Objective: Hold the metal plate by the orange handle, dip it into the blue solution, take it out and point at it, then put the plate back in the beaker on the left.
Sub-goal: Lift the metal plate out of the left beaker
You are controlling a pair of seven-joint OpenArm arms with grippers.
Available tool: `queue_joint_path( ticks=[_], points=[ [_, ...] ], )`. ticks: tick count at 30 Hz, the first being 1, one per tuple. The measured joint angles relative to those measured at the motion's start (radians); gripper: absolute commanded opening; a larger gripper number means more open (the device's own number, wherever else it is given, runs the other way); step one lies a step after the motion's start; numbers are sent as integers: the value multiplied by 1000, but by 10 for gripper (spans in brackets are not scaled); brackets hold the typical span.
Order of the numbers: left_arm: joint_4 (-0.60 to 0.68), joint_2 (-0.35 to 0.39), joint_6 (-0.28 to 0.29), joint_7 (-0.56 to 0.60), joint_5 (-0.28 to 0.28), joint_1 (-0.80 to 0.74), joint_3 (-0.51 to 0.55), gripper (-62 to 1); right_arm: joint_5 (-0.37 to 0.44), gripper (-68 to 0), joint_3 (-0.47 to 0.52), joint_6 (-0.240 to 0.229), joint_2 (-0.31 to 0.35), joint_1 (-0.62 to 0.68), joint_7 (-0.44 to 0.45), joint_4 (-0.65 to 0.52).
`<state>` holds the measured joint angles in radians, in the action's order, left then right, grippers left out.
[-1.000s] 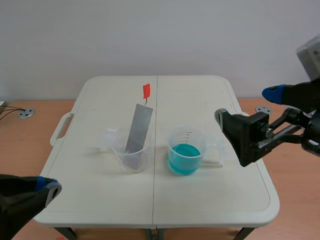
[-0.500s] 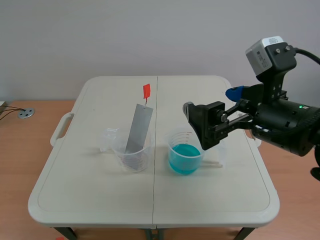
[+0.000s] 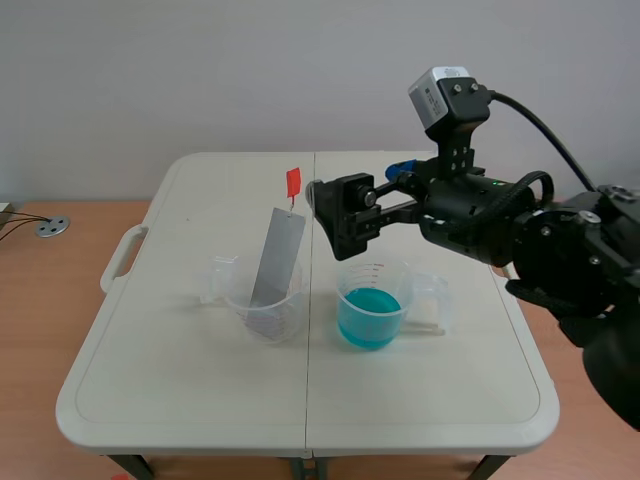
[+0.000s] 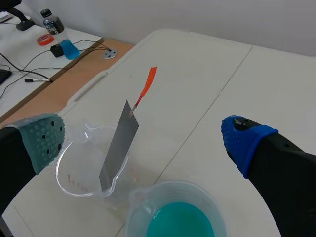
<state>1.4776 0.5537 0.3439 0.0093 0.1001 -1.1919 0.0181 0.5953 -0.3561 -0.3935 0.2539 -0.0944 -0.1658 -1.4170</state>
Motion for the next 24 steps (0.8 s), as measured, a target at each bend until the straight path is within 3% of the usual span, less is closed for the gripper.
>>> queue_joint_path(
  ticks=[2, 8, 24],
  points=[
    [-37, 0, 0, -2, -24, 21, -19, -593, 6, -12, -13, -16, -15, -31, 0, 52],
    [-117, -3, 0, 0, -21, 90, -35, -593, 9, -12, -69, -20, -57, -113, 0, 162],
    [-122, -50, 0, -12, -21, 92, -51, -593, 16, -12, -93, -22, -162, -278, 8, 396]
  ],
)
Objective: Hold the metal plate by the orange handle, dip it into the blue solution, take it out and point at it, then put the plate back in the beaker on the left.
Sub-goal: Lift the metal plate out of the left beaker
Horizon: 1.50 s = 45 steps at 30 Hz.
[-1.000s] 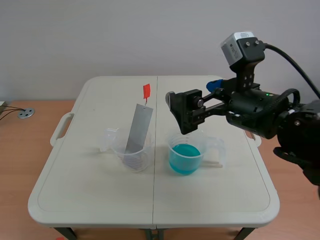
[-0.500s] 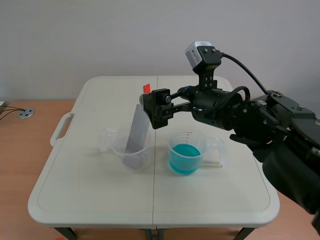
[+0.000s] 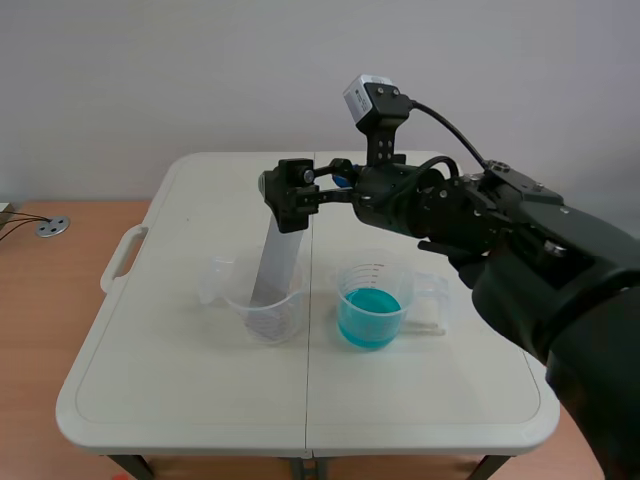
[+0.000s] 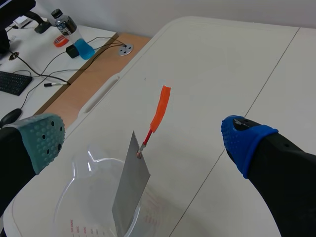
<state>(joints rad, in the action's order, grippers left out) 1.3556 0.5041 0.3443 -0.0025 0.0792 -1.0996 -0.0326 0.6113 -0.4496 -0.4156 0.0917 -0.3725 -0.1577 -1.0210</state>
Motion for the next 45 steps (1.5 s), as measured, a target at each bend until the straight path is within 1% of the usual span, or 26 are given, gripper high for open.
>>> queue_joint_path(
  ticks=[7, 11, 14, 18, 21, 25, 33, 38, 45],
  points=[
    [2, 0, 0, 0, 0, 0, 0, -593, 0, -12, -33, 0, -21, -68, 19, 83],
    [2, 0, 0, 0, 0, 0, 0, -593, 0, -12, -36, 0, -47, -103, 21, 138],
    [2, 0, 0, 0, 0, 0, 0, -593, 0, -12, -36, -26, -65, -123, 26, 193],
    [2, 0, 0, 0, 0, 0, 0, -593, 0, -20, -41, -26, -81, -131, 41, 232],
    [2, 0, 0, 0, 0, 0, 0, -593, 0, -71, -56, -26, -81, -131, 44, 232],
    [2, 0, 0, 0, 0, 0, 0, -592, 0, -116, -57, -26, -81, -131, 44, 232],
    [2, 0, 0, 0, 0, 0, 0, -593, 0, -281, -57, -26, -81, -131, 44, 232],
    [2, 0, 0, 0, 0, 0, 0, -593, 0, -343, -57, -26, -81, -131, 44, 232],
    [2, 0, 0, 0, 0, 0, 0, -593, 0, -465, -57, -26, -81, -131, 58, 232]
  ],
)
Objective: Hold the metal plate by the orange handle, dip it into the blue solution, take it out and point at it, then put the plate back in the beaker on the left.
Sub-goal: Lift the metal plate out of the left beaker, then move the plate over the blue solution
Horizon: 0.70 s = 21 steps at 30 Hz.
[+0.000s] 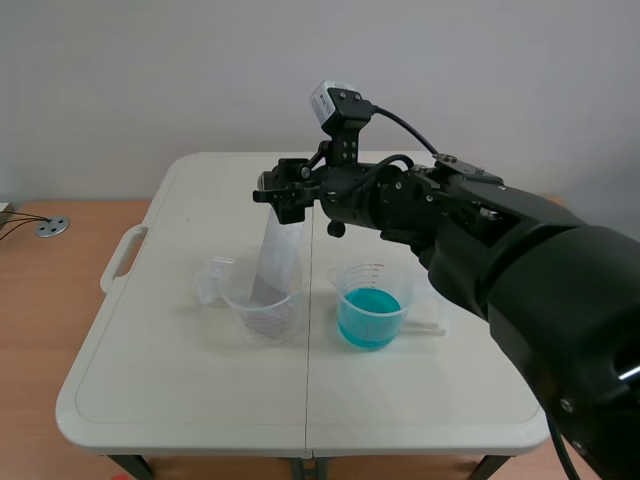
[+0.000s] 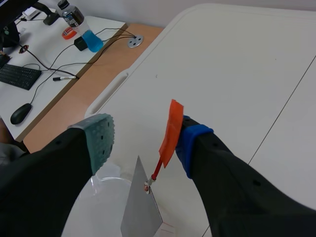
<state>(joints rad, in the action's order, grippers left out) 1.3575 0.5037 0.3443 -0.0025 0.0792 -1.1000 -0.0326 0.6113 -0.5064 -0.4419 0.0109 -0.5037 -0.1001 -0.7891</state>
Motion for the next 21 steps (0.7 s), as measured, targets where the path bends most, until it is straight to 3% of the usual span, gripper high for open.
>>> queue_joint_path(
  ticks=[11, 13, 21],
  points=[
    [0, 0, 0, 0, 0, 0, 0, -593, 0, -656, 0, 0, 0, 0, 47, 0],
    [0, 0, 0, 0, 0, 0, 0, -593, 0, -664, 0, -4, 0, 0, 47, 0],
    [0, 0, 0, 0, 0, 0, 0, -593, 0, -664, 0, -138, 0, 0, 55, 0]
  ],
)
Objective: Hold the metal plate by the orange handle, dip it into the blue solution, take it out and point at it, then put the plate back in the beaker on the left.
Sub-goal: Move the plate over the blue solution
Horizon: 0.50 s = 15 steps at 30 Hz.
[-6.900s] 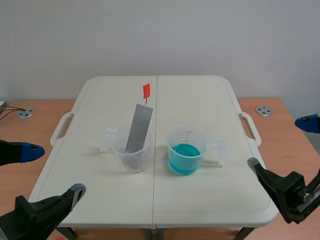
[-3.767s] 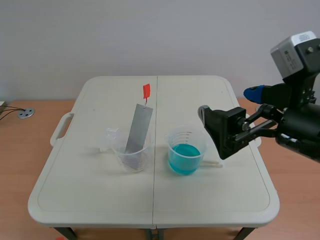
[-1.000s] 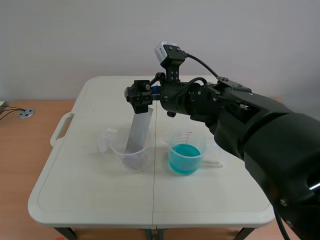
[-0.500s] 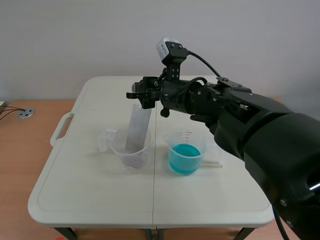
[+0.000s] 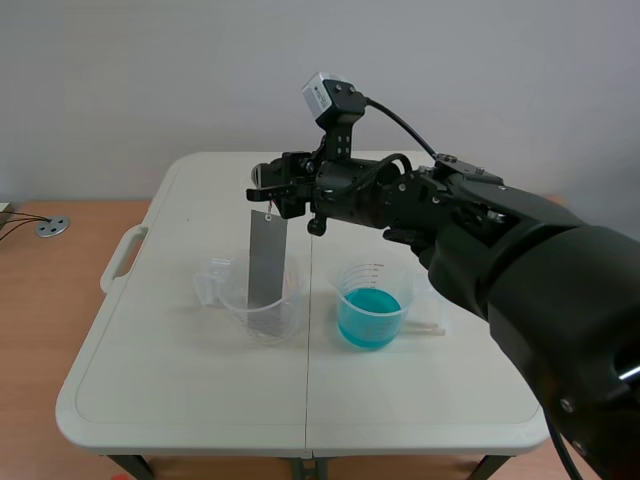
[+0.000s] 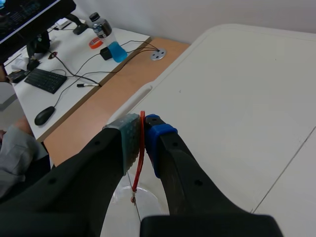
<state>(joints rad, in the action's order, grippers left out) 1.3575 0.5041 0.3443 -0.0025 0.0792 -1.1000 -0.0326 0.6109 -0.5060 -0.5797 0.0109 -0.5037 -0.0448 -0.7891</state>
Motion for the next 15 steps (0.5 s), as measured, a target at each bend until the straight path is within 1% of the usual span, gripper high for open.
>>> queue_joint_path(
  ticks=[6, 9, 15],
  points=[
    [0, 0, 0, 0, 0, 0, 0, -593, -4, -664, 0, -84, -8, 0, 4, 0],
    [0, 0, 0, 0, 0, 0, 0, -593, -8, -664, 0, -98, -11, 0, 18, -2],
    [0, 0, 0, 0, 0, 0, 0, -593, -8, -664, 0, -98, -11, 2, 18, -29]
  ],
)
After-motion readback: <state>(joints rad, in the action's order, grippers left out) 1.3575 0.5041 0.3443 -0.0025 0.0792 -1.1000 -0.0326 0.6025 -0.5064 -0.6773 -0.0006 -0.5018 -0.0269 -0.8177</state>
